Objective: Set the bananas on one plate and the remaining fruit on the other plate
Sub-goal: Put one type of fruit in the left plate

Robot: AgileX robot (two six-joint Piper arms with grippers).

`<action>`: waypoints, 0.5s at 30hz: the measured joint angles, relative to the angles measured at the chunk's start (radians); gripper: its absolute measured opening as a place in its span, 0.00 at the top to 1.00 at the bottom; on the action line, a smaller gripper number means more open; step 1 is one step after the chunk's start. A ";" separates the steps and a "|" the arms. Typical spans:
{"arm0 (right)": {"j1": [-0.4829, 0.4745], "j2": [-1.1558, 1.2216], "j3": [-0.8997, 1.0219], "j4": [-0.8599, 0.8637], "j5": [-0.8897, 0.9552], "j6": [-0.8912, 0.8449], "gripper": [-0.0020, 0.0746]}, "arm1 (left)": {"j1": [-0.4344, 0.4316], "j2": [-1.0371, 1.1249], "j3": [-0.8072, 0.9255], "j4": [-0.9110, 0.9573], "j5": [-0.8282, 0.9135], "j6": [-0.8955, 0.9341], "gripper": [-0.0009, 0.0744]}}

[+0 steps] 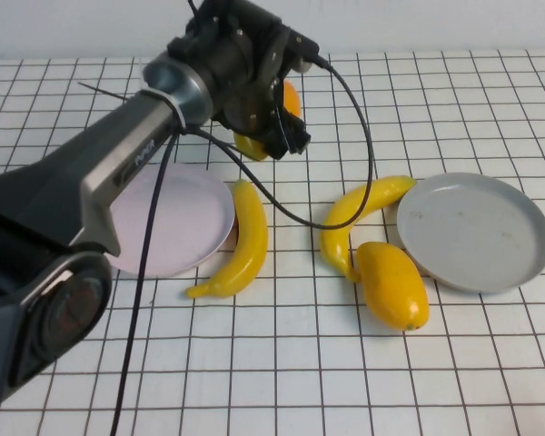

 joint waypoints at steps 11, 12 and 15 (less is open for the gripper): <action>0.000 0.000 0.000 0.000 0.000 0.000 0.99 | 0.025 -0.228 0.331 0.013 0.085 -0.099 0.29; 0.000 0.000 0.000 0.000 0.000 0.000 0.99 | 0.038 -0.254 0.396 0.011 0.051 -0.118 0.29; 0.000 0.000 0.000 0.000 0.000 0.000 0.99 | 0.076 -0.347 0.572 0.001 -0.088 -0.168 0.29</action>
